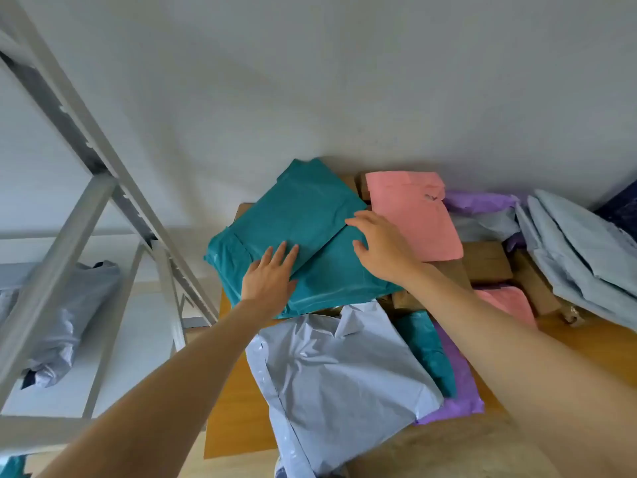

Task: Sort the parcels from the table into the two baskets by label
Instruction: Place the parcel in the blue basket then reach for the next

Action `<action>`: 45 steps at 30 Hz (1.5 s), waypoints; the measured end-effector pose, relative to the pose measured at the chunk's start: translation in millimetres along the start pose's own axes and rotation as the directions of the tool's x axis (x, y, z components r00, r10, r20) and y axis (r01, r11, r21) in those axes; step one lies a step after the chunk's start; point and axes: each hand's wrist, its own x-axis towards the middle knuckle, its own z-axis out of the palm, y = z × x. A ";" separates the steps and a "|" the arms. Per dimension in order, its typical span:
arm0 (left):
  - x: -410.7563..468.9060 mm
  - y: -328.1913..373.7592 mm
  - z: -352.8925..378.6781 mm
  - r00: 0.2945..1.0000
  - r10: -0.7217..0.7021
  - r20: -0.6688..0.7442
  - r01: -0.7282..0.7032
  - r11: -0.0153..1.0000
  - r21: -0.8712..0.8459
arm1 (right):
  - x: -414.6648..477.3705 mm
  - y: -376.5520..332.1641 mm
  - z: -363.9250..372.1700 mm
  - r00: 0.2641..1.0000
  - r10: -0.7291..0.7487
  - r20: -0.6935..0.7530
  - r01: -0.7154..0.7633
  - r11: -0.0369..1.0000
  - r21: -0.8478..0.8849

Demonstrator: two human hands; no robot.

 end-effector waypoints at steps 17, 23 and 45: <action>15.0 3.1 -13.6 0.986 -0.095 -0.134 0.111 0.987 0.118 | -8.2 3.4 -10.0 1.000 -0.010 -0.009 0.010 1.000 0.014; 14.3 0.8 -56.2 0.960 -0.218 -0.175 0.212 0.976 -0.054 | -0.8 -5.5 -19.3 1.000 -0.021 -0.015 0.022 0.998 0.065; 17.7 -19.9 -173.1 0.913 -0.273 -0.303 0.008 0.755 -0.656 | 29.4 -35.7 -30.1 0.976 0.209 -0.068 -0.108 0.727 0.678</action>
